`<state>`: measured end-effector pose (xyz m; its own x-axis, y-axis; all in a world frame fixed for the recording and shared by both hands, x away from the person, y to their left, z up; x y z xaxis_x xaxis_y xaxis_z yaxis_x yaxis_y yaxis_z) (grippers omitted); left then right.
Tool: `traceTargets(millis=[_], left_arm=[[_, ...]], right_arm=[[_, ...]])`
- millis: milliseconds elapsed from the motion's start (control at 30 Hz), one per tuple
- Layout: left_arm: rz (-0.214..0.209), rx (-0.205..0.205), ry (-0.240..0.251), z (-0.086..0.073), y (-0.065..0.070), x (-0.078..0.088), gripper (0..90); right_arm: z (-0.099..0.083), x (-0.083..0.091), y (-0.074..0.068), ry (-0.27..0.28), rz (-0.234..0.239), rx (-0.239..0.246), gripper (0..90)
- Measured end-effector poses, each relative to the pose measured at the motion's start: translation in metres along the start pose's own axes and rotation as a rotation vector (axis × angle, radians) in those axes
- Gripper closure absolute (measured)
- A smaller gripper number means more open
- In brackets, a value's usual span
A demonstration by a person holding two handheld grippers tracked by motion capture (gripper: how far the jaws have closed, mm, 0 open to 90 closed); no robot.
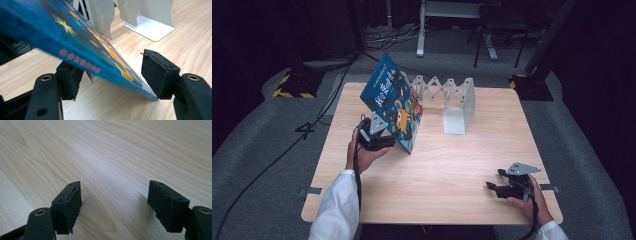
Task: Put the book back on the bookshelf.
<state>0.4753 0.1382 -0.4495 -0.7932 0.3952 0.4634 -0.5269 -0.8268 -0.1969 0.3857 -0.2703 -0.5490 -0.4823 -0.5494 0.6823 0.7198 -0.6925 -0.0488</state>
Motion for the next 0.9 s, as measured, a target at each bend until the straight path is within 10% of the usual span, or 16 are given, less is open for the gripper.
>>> traceTargets(millis=[367,900], left_arm=[[-0.081,-0.040,-0.041,-0.013,0.012,0.023,26.4],[-0.090,-0.163,-0.156,-0.048,0.032,0.049,19.3]], right_arm=[[0.008,0.006,-0.001,-0.011,-0.032,0.043,26.3],[0.008,0.025,0.003,-0.018,-0.086,0.082,25.5]])
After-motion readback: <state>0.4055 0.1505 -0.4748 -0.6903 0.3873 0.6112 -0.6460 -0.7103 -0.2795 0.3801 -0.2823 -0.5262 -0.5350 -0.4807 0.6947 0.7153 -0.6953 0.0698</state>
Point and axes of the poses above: each handheld gripper's, and its own axes: x roughly backward along the jaws, z roughly out of its top, y roughly to its right, the point moved 7 cm from there along -x, roughly forward along the jaws, and after that the axes turned 5 degrees about z, right-handed, at the moved point
